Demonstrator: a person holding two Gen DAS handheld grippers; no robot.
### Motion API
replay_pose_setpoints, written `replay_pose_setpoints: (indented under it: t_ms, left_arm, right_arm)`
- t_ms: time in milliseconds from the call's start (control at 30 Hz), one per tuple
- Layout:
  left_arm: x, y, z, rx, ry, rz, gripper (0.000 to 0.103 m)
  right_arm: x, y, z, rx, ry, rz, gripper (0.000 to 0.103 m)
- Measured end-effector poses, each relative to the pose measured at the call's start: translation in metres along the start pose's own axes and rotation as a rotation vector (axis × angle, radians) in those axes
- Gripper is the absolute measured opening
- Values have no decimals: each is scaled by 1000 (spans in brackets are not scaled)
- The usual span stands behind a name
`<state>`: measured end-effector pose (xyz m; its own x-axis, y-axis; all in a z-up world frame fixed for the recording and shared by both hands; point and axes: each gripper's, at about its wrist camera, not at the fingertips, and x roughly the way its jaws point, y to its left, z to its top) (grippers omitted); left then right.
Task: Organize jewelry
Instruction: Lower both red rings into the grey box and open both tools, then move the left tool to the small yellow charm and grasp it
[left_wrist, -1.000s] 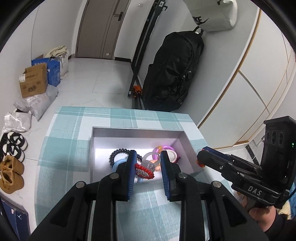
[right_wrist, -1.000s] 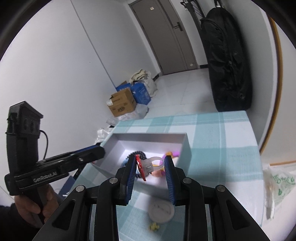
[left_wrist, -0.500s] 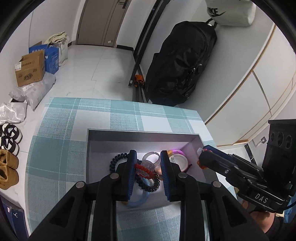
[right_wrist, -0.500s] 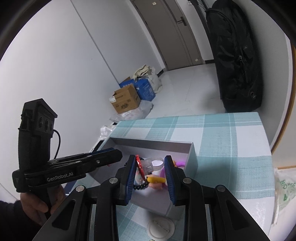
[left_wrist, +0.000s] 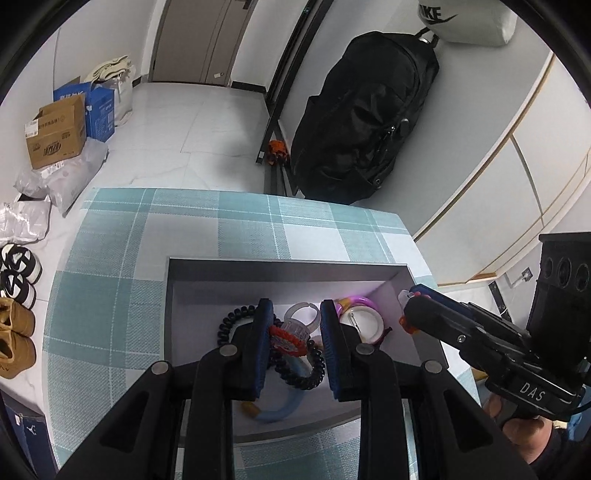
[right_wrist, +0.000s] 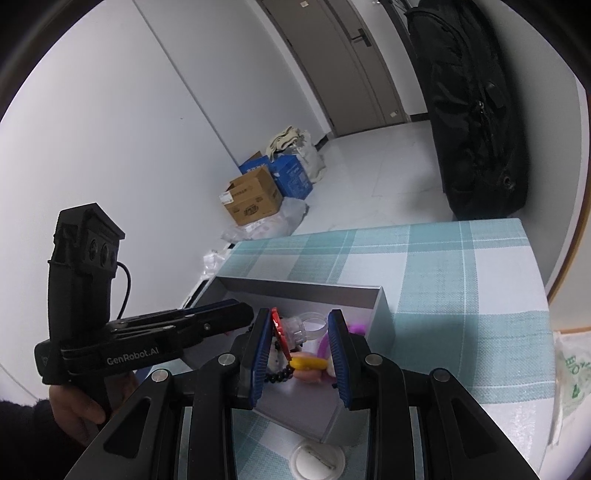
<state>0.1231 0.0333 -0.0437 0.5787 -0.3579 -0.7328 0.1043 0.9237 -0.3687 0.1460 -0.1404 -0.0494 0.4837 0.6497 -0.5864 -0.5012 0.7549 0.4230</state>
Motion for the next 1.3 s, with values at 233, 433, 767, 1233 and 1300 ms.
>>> replay_pose_setpoints:
  t_ms: [233,433,767,1233,1300]
  left_arm:
    - [0,-2,0,12,-6,4,21]
    - [4,0,2,-22,26,-34,27]
    - [-16,-1,1,-63,-65,-66,67]
    - [-33,-14,-14,-11,-88,-1,68]
    - [-36,-18,-18,11,-99,13,68]
  right_arm:
    - [5,0,-2,1,17,-6,31]
    - [0,2,-1,-7,-6,-18,38]
    - [-23,3,1,5,-90,-16,66]
    - [-38,7,-9,-15,-115,-76,90]
    - [-40,6,-12,-15,-111,-96,93]
